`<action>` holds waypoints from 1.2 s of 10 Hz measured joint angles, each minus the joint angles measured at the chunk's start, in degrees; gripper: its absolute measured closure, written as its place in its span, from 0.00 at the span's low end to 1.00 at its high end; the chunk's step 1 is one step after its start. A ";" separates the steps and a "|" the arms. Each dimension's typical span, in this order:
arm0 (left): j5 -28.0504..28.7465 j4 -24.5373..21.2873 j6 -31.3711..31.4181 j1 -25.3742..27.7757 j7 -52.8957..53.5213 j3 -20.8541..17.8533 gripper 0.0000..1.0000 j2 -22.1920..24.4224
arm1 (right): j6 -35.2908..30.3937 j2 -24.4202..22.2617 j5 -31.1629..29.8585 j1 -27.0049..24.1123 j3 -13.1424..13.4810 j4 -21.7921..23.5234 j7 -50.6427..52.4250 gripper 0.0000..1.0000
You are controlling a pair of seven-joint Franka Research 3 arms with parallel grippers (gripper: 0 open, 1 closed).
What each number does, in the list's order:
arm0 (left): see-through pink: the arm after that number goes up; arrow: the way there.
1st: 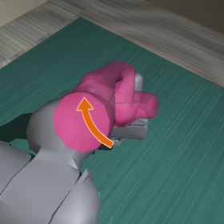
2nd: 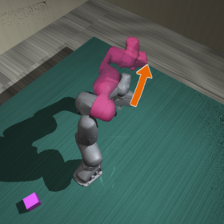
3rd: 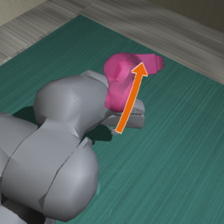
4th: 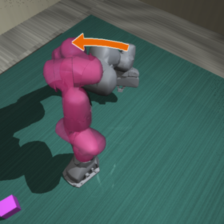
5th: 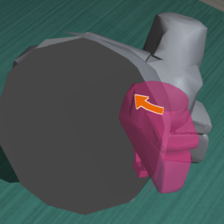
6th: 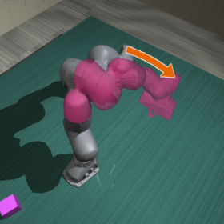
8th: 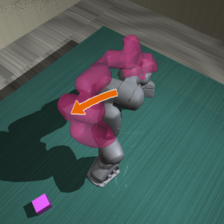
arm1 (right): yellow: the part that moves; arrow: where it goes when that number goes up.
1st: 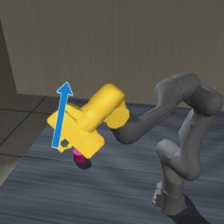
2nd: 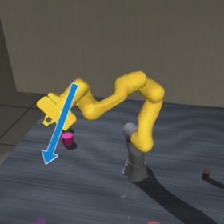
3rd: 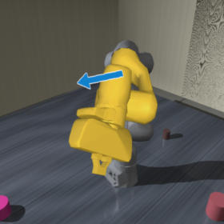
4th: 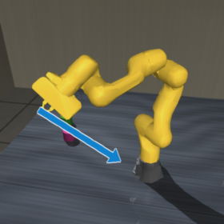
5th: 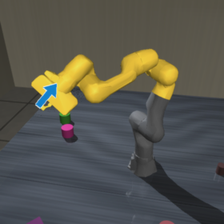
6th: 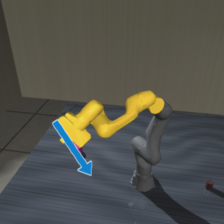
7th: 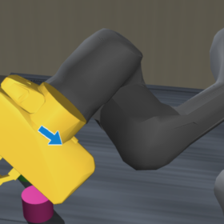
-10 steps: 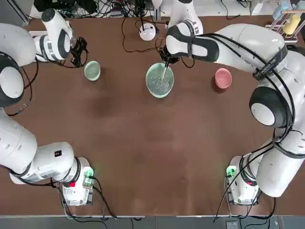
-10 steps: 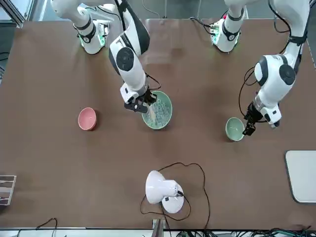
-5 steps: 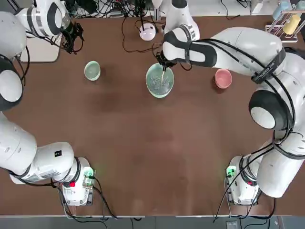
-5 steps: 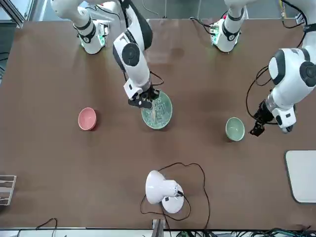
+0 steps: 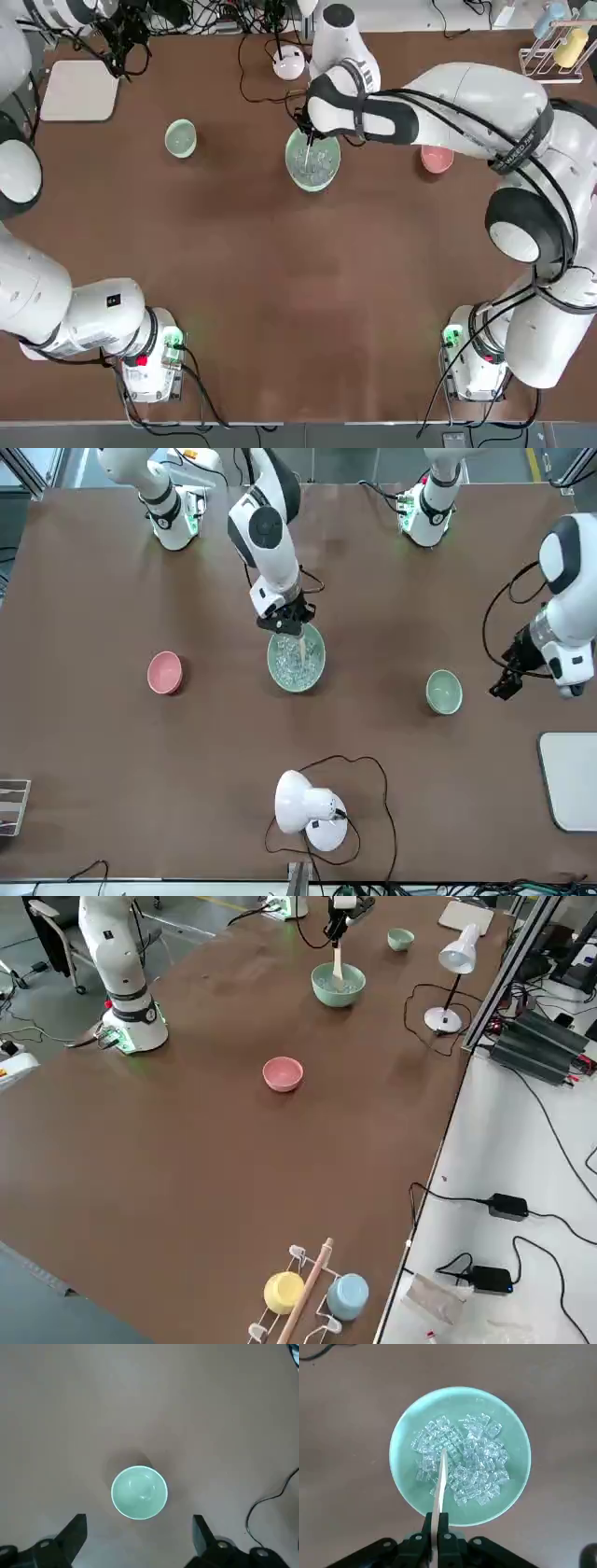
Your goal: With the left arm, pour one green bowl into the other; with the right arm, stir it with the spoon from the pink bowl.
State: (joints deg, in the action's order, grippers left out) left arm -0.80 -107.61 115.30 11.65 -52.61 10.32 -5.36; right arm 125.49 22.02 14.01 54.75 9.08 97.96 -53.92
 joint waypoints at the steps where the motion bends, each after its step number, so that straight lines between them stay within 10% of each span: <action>1: 0.01 2.02 -2.99 -1.66 3.16 -2.02 0.01 0.03 | 0.23 0.03 0.00 -0.83 0.25 -0.01 -0.02 0.94; 12: 0.02 20.86 -26.48 -4.99 29.55 -4.24 0.00 1.17 | -7.69 -4.99 0.43 -6.15 -1.51 -2.25 2.56 0.94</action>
State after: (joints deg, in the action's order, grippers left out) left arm -0.78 -86.75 88.82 6.66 -23.06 6.07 -4.19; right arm 117.80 17.03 14.44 48.60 7.57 95.72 -51.36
